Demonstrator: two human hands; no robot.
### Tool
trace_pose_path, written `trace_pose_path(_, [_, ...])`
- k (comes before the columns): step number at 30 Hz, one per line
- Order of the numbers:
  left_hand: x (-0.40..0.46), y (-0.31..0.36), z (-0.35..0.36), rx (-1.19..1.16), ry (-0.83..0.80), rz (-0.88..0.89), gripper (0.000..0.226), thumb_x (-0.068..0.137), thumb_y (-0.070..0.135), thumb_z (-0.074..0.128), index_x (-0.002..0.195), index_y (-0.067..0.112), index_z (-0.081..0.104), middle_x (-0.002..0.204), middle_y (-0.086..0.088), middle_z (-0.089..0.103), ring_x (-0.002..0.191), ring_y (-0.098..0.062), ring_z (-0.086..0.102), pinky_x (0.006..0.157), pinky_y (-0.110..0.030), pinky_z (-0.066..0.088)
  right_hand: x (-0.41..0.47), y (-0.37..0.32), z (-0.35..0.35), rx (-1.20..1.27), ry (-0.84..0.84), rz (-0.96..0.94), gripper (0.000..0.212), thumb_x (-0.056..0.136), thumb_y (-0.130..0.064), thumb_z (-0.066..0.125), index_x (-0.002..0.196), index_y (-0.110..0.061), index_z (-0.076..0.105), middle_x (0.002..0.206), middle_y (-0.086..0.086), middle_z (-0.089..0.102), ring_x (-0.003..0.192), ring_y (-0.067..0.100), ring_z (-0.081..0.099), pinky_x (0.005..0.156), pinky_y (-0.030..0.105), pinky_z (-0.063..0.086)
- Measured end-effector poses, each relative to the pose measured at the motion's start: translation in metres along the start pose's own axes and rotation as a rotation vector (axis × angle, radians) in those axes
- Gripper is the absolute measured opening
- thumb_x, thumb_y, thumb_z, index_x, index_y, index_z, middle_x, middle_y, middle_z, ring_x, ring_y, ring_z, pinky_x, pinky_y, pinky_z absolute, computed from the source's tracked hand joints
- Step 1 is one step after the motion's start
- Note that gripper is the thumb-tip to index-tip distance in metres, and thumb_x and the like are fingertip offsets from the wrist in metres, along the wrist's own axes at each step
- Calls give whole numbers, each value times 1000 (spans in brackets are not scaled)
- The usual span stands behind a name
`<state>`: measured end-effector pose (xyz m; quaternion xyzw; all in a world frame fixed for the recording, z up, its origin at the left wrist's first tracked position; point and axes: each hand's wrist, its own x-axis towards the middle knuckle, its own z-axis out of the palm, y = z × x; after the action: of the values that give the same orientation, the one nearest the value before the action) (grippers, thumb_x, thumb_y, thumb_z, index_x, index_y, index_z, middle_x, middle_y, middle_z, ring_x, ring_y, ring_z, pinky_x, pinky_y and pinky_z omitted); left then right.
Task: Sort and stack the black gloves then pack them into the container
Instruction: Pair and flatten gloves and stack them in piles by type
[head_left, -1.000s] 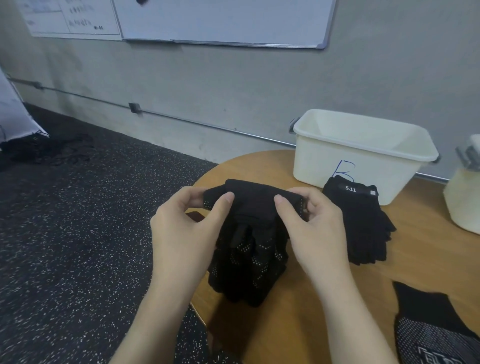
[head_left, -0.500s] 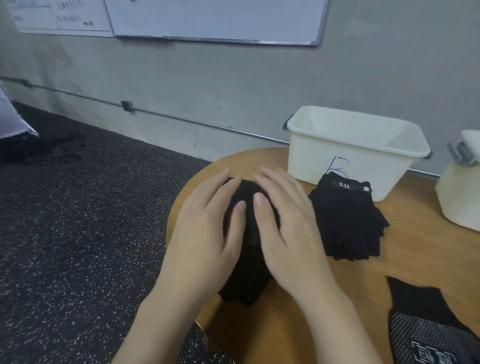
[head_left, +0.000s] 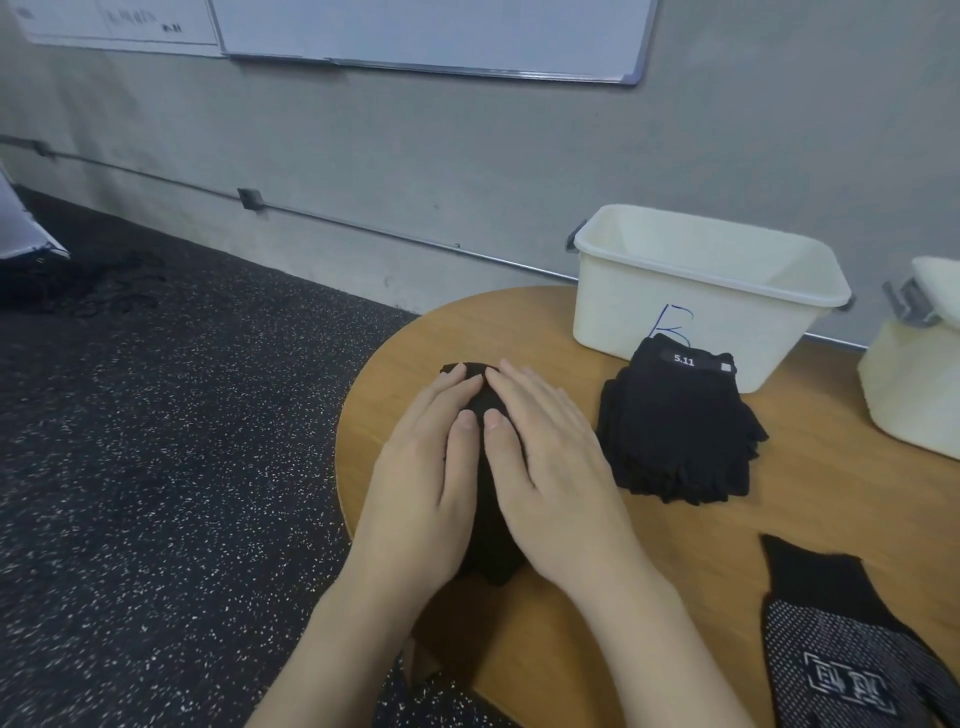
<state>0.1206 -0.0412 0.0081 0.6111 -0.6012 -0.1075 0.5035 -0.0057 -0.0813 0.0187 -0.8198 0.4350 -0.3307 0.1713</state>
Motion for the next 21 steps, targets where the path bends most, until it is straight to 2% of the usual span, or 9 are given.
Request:
trace_pose_path(5, [4,3,-9,49,-39,60,47,106,32,35,146,17,56,150,10,51,142,6,38,118,-12,24,-1,-10,-16,-27,-107,35,59,108,-53,20,161,-31,31,168,-19,21,154,-6,4,129,29,1])
trace_pose_path(7, [7,6,-15,56,-30,65,47,104,34,38,144,18,57,147,10,53,140,3,42,119,-18,29,-3,-16,-27,21,-101,59,57,109,-51,26,161,-30,32,168,-18,21,154,-6,5,128,26,-1])
trace_pose_path(10, [0,20,-20,149,24,87,51,105,39,36,147,16,55,150,4,53,144,-8,40,124,-39,28,-16,-21,-45,128,56,84,50,109,-47,33,155,-28,42,164,-16,34,152,-6,15,129,30,10])
trace_pose_path(13, [-13,44,-19,192,109,138,50,105,38,38,147,16,53,152,3,51,148,-7,32,128,-40,17,-34,-19,-65,136,202,83,49,105,-48,39,148,-28,52,155,-15,46,149,-2,29,126,32,23])
trace_pose_path(17, [-36,89,0,53,80,239,43,102,31,46,141,19,57,147,9,53,147,-6,34,125,-45,23,-60,2,-97,79,293,150,51,100,-48,46,144,-24,54,145,-12,56,138,5,45,118,30,35])
trace_pose_path(19, [-51,104,20,36,-20,303,42,103,31,46,143,20,56,148,10,53,149,-4,32,127,-40,18,-73,18,-116,35,324,184,43,103,-40,53,142,-21,56,139,-10,60,128,4,50,111,24,39])
trace_pose_path(21, [-66,113,46,44,-150,358,43,105,34,43,145,23,54,151,13,49,150,0,26,128,-33,10,-90,38,-139,-12,349,239,38,103,-33,57,138,-21,58,132,-11,60,116,-4,48,99,4,33])
